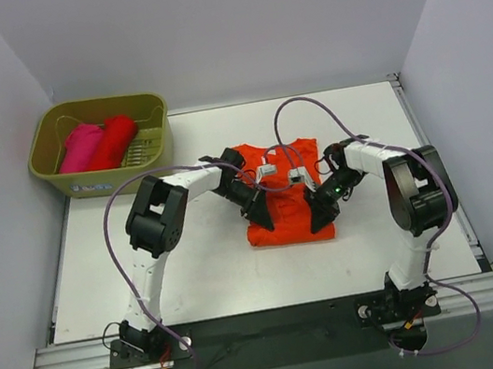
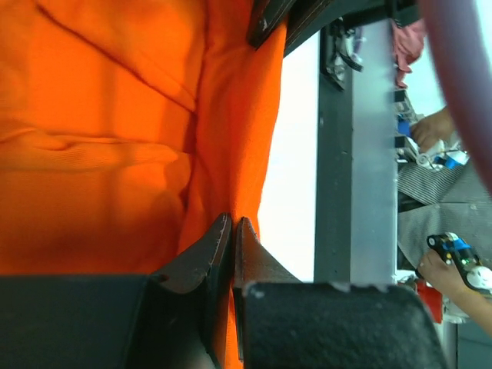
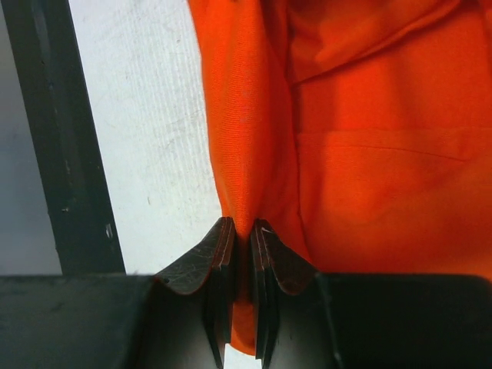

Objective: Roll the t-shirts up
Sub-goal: Roll the T-shirt to the center of the board.

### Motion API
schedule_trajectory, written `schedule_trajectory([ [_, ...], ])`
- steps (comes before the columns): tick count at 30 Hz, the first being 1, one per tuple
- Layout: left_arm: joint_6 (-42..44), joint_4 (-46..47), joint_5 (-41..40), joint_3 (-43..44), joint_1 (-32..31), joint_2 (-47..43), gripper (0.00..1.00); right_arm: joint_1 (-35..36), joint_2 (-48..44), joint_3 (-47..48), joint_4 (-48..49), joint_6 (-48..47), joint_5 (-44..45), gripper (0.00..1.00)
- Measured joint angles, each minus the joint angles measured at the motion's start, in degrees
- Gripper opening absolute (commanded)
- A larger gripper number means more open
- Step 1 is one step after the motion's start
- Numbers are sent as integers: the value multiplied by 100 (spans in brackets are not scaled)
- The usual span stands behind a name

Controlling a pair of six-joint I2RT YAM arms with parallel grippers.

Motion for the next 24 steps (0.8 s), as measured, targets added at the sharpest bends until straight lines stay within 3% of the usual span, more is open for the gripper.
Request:
schedule_trajectory([
  [3, -260, 267, -173, 13, 9, 2, 6, -151, 382, 328, -184, 42, -66, 8],
  [9, -374, 492, -413, 129, 17, 33, 25, -310, 920, 870, -540, 133, -74, 9],
  [11, -332, 577, -546, 109, 31, 33, 36, -321, 1132, 1130, -723, 127, -35, 9],
  [15, -358, 1104, -922, -334, 90, -243, 44, -315, 1436, 1464, -984, 105, -11, 10],
  [20, -422, 1945, -1816, -1010, 96, -1259, 52, -251, 1615, 1716, -1241, 131, 177, 10],
  [24, -350, 3080, -2695, -2256, 24, -2802, 68, -205, 1740, 1886, -1386, 240, 304, 9],
])
